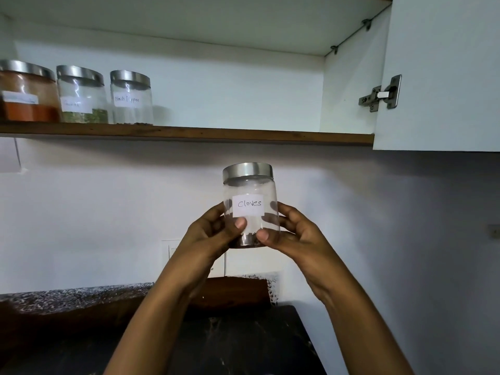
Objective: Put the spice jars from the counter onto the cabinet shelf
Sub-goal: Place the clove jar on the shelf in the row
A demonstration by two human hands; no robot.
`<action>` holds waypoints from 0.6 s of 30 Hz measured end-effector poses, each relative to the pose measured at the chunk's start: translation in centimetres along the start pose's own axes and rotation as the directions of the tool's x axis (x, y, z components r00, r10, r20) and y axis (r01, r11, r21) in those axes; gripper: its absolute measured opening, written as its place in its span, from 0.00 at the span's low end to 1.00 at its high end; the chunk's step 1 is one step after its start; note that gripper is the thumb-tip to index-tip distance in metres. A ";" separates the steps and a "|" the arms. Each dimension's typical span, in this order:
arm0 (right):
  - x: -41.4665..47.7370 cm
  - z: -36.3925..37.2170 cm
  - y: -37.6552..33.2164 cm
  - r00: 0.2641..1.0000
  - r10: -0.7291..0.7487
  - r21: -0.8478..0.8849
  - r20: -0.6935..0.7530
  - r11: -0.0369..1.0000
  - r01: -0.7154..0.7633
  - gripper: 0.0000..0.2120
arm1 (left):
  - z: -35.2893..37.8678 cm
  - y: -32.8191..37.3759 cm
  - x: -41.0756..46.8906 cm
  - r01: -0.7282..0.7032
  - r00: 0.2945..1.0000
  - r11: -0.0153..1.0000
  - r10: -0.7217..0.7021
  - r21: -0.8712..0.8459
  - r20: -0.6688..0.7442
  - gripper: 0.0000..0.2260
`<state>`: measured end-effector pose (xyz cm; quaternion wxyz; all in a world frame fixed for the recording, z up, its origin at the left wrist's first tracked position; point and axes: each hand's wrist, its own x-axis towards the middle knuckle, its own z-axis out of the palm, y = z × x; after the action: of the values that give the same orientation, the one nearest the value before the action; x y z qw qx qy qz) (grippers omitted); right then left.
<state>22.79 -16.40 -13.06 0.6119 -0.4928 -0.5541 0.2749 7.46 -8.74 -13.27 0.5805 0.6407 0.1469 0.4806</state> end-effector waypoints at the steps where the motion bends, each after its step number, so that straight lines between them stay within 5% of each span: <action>1: 0.1 0.1 -0.3 1.000 -0.011 -0.004 0.001 1.000 0.011 0.33 | -0.1 0.5 0.0 -0.022 0.999 0.999 0.021 0.042 0.028 0.22; 6: 1.8 0.6 -3.2 0.996 -0.079 -0.095 0.032 0.992 0.082 0.39 | -0.9 3.7 0.9 -0.116 0.993 0.979 0.109 0.167 0.051 0.28; 11: 5.1 1.7 -9.2 0.969 -0.232 -0.099 0.088 0.966 0.240 0.33 | -1.8 9.7 3.0 -0.275 0.961 0.916 0.271 0.291 0.054 0.22; 18: 13.8 4.1 -14.6 0.958 -0.266 -0.194 0.106 0.940 0.282 0.38 | -4.5 16.1 8.7 -0.296 0.938 0.848 0.346 0.440 -0.035 0.14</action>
<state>19.11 -8.30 5.38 0.5673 -0.4607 -0.6665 0.1472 2.29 -4.13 4.19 0.3276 0.7395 0.1721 0.5624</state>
